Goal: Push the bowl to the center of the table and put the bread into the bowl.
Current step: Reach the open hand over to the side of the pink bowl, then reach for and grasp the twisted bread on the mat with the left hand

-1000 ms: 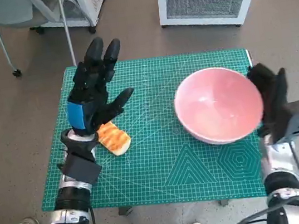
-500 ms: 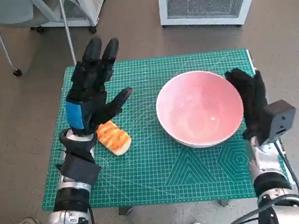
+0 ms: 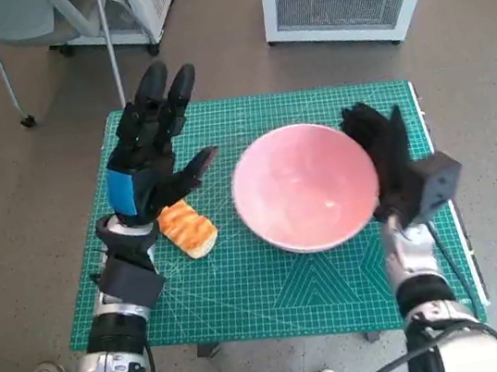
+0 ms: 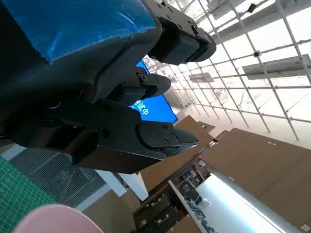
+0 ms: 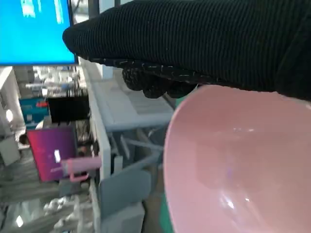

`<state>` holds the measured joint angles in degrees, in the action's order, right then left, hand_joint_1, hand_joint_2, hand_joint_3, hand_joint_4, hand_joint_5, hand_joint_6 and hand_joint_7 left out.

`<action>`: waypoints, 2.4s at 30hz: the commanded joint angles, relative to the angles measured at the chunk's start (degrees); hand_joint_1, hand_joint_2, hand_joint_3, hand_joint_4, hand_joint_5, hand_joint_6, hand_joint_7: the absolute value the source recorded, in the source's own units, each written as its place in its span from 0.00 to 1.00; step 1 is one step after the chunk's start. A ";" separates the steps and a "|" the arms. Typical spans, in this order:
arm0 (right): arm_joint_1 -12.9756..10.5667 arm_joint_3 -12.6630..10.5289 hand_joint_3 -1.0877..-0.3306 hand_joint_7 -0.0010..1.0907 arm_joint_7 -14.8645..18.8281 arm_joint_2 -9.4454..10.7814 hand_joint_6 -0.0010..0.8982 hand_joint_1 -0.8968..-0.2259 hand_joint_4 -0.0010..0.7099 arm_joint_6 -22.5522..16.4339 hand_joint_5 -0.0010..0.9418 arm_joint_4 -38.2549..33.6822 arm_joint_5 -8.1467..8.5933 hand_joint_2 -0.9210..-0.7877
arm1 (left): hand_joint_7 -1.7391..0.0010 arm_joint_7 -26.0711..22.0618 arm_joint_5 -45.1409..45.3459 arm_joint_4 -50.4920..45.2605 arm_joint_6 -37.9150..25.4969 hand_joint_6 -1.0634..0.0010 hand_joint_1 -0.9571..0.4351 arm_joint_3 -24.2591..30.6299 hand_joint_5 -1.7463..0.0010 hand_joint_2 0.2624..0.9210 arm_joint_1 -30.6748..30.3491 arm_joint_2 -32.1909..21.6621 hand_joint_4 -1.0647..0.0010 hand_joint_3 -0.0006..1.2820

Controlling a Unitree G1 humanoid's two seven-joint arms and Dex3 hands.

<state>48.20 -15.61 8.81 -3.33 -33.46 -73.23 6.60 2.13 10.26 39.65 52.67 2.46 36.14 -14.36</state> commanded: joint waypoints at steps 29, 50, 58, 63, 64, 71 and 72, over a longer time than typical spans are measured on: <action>1.50 3.87 0.34 0.35 -3.91 -2.68 0.14 0.37 0.32 -9.26 0.00 4.49 -5.27 0.00 | 0.99 -0.32 -1.05 -4.68 -1.69 0.64 0.57 1.48 1.00 1.00 -3.00 -2.31 0.65 0.20; -7.42 9.62 0.36 0.58 11.57 -5.78 0.00 0.33 0.33 -21.54 0.00 30.18 1.44 0.00 | 1.00 -9.90 1.90 -2.66 -2.00 0.64 0.52 0.92 1.00 1.00 0.60 -17.66 0.69 0.17; -10.39 9.77 0.36 0.58 10.16 -5.49 0.00 0.31 0.33 -19.53 0.00 36.54 1.24 0.00 | 0.98 -29.60 -1.22 -2.82 -7.71 0.58 0.51 -2.76 1.00 0.98 3.34 -29.99 0.74 0.04; -11.00 9.76 0.35 0.58 9.68 -5.22 0.00 0.31 0.33 -18.71 0.00 37.45 1.06 0.00 | 0.98 -32.83 0.63 -4.36 -9.24 0.56 0.53 -3.67 1.00 0.97 3.44 -32.83 0.74 0.01; -11.12 9.78 0.35 0.58 9.55 -5.18 0.00 0.31 0.33 -18.52 0.00 37.71 0.97 0.00 | 0.98 -32.42 2.02 -4.59 -9.07 0.56 0.54 -3.95 1.00 0.97 3.40 -33.40 0.74 0.01; -11.49 10.00 0.36 0.58 9.10 -5.09 0.00 0.31 0.34 -17.84 0.00 38.61 0.67 0.00 | 0.98 -29.52 10.55 -4.52 -7.43 0.55 0.56 -6.98 1.00 0.96 4.15 -35.74 0.73 0.01; -11.47 10.01 0.36 0.58 9.15 -5.08 0.00 0.31 0.34 -17.81 0.00 38.53 0.77 0.00 | 0.98 -29.32 11.73 -4.49 -7.19 0.55 0.56 -7.63 1.00 0.96 4.34 -35.90 0.73 0.01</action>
<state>38.03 -5.82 18.37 -8.59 -52.15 -34.72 7.53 -28.20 18.68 35.43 44.62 -3.32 39.36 -49.23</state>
